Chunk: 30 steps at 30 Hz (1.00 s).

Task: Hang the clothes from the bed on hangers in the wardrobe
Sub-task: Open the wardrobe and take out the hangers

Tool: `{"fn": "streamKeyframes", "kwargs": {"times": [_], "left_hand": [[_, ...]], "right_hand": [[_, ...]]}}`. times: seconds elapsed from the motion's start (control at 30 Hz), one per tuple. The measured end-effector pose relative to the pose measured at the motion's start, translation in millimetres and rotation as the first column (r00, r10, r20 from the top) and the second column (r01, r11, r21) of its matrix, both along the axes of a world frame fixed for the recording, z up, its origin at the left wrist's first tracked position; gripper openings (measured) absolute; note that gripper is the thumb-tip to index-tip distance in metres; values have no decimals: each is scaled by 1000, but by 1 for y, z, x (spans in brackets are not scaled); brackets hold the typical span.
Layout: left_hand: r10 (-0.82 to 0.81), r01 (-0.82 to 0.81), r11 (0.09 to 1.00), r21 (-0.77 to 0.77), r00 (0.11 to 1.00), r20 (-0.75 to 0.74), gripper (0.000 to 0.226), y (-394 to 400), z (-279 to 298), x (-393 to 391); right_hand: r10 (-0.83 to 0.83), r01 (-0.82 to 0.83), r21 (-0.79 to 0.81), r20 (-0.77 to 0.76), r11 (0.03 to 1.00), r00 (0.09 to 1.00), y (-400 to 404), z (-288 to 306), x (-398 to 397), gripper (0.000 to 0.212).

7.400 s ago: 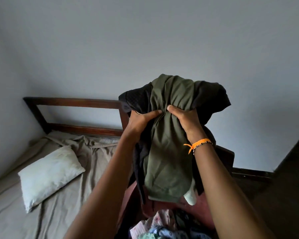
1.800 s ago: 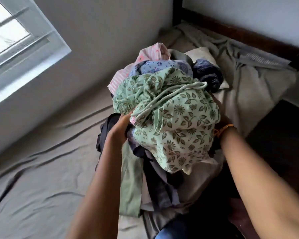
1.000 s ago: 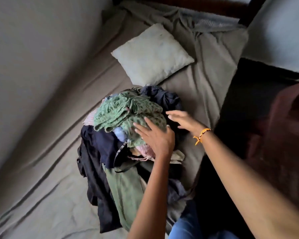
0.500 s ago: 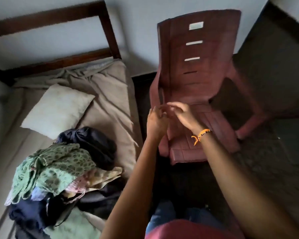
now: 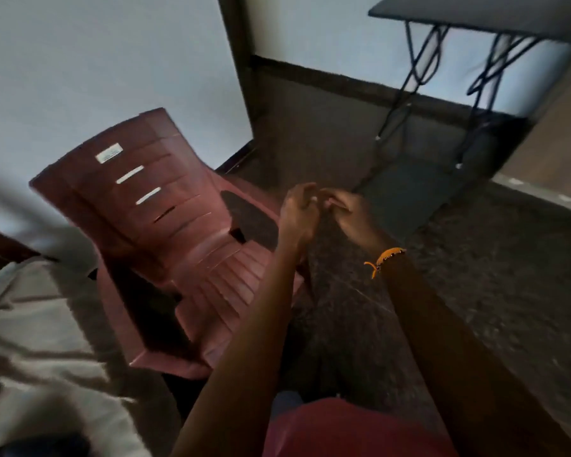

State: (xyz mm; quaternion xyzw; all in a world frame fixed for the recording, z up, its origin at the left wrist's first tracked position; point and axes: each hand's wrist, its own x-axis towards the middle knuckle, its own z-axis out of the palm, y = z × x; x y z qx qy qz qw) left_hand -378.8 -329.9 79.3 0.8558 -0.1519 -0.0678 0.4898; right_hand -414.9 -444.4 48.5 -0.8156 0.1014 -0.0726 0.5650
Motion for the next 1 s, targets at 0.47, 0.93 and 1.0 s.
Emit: {"fn": "streamKeyframes", "kwargs": {"times": [0.47, 0.93, 1.0], "left_hand": [[-651, 659, 750, -60, 750, 116, 39, -382, -2, -55], [-890, 915, 402, 40, 380, 252, 46, -712, 48, -126], [-899, 925, 376, 50, 352, 261, 46, -754, 50, -134]], "right_hand": [[-659, 671, -168, 131, 722, 741, -319, 39, -103, 38], [-857, 883, -370, 312, 289, 411, -604, 81, -201, 37], [-854, 876, -400, 320, 271, 410, -645, 76, -209, 38]]}}
